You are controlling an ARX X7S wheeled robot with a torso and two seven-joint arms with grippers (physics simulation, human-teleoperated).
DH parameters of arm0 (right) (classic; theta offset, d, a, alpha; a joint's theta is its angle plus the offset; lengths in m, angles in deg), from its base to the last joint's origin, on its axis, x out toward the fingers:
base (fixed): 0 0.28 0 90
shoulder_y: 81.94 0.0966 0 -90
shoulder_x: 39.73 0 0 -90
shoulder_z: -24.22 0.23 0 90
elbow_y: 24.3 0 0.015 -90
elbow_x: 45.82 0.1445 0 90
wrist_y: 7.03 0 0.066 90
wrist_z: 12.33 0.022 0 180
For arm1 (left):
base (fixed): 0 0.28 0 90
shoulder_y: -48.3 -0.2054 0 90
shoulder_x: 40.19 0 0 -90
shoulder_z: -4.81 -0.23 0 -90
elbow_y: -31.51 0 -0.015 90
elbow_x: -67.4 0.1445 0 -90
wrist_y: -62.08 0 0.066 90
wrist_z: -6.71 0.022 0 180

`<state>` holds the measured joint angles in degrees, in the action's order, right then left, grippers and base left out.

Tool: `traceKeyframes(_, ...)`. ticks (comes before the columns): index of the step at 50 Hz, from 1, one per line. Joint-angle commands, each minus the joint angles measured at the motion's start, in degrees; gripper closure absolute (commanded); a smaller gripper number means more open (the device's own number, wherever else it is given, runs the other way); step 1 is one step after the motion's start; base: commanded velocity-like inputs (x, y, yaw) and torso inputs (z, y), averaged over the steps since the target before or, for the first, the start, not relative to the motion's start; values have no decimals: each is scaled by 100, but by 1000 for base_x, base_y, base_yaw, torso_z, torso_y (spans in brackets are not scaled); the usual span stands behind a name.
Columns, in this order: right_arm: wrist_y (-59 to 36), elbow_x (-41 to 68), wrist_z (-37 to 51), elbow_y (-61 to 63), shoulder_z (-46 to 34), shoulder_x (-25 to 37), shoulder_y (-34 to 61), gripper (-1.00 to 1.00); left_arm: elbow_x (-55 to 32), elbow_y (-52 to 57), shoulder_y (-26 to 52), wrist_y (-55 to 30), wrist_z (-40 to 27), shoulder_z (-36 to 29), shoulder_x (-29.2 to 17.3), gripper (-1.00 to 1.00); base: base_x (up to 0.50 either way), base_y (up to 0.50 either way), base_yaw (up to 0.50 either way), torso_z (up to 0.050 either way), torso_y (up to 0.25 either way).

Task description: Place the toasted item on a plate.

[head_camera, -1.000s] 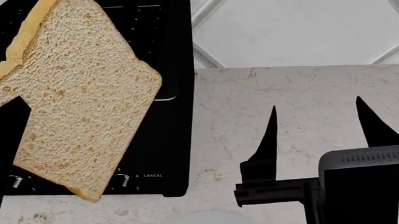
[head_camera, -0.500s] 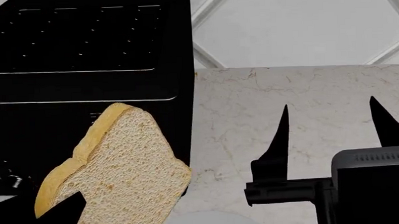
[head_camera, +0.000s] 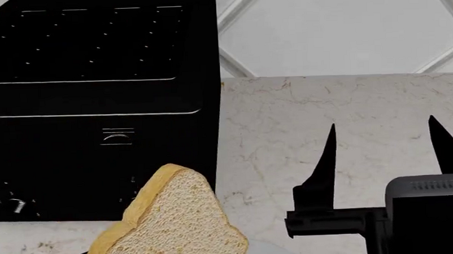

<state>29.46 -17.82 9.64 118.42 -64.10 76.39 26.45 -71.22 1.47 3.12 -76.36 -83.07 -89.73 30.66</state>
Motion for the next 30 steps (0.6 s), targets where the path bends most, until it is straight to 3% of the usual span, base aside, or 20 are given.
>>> traceKeyframes(1, 178, -62, 9, -89, -41, 23, -127, -100, 406, 2, -717, -154, -18, -120, 565, 100, 0, 0, 0, 0, 0)
traceKeyframes(13, 207, -52, 62, -47, -25, 50, -221, -100, 692, 2, -1151, -196, -17, 129, 814, 100, 0, 0, 0, 0, 0)
traceKeyframes(21, 179, -39, 106, -14, -41, 71, -216, -100, 748, 2, -1902, -655, -17, 353, 1171, 100, 0, 0, 0, 0, 0)
traceKeyframes(27, 243, -81, 115, -93, -121, 61, -217, -100, 744, 1, -1908, -549, -13, 430, 1079, 100, 0, 0, 0, 0, 0)
traceKeyframes(30, 229, -71, 119, -110, -136, 65, -183, -100, 716, 1, -1917, -527, -12, 466, 1268, 100, 0, 0, 0, 0, 0)
